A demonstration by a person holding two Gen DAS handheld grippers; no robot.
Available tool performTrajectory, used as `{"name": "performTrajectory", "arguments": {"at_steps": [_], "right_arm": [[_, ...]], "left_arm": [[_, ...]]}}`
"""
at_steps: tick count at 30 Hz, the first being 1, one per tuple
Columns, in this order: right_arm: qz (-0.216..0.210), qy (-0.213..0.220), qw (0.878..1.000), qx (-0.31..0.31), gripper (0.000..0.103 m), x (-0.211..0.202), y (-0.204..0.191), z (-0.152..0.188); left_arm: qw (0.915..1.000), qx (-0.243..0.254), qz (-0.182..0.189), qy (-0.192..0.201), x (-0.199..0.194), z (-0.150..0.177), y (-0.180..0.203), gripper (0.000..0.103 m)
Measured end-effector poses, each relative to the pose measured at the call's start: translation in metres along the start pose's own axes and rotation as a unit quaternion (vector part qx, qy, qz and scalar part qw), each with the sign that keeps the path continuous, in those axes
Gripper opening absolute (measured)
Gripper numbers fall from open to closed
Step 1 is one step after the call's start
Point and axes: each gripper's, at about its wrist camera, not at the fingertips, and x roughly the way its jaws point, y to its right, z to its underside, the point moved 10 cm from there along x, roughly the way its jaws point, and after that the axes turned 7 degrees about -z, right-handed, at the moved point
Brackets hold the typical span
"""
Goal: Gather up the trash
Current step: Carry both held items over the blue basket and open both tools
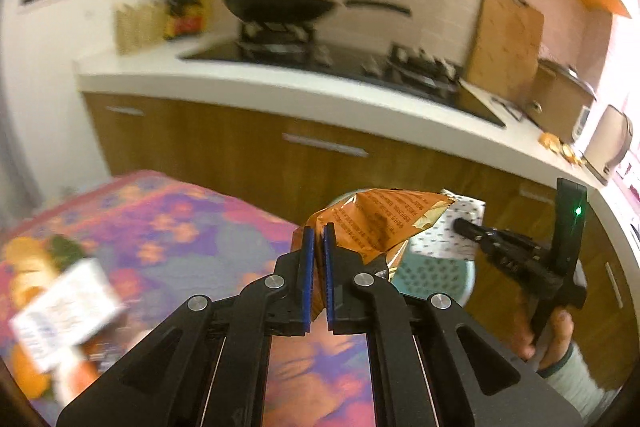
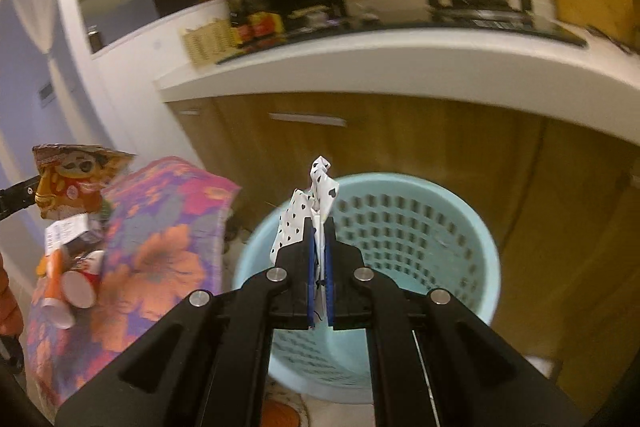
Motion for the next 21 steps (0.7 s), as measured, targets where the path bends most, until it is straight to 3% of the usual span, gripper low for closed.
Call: {"name": "performTrajectory", "arguments": {"at_steps": [6, 11, 14, 17, 21], "right_arm": [[0.021, -0.026, 0.999, 0.042, 0.002, 0.016, 0.037, 0.016], [0.039, -0.04, 0.997, 0.048, 0.002, 0.022, 0.046, 0.021], [0.046, -0.044, 0.997, 0.047, 0.003, 0.023, 0.046, 0.018], [0.05, -0.048, 0.996, 0.05, 0.008, 0.024, 0.046, 0.018], [0.054, -0.051, 0.996, 0.054, 0.015, 0.024, 0.049, 0.02]], "left_arm": [[0.998, 0.037, 0.0, -0.05, 0.067, 0.013, 0.058, 0.002], [0.9955, 0.042, -0.014, -0.084, 0.097, 0.023, 0.067, 0.003], [0.9945, 0.039, -0.017, -0.096, 0.106, 0.024, 0.068, 0.01], [0.9947, 0.031, -0.018, -0.097, 0.108, 0.023, 0.067, 0.026], [0.9954, 0.023, -0.014, -0.092, 0.103, 0.021, 0.065, 0.026]]}}
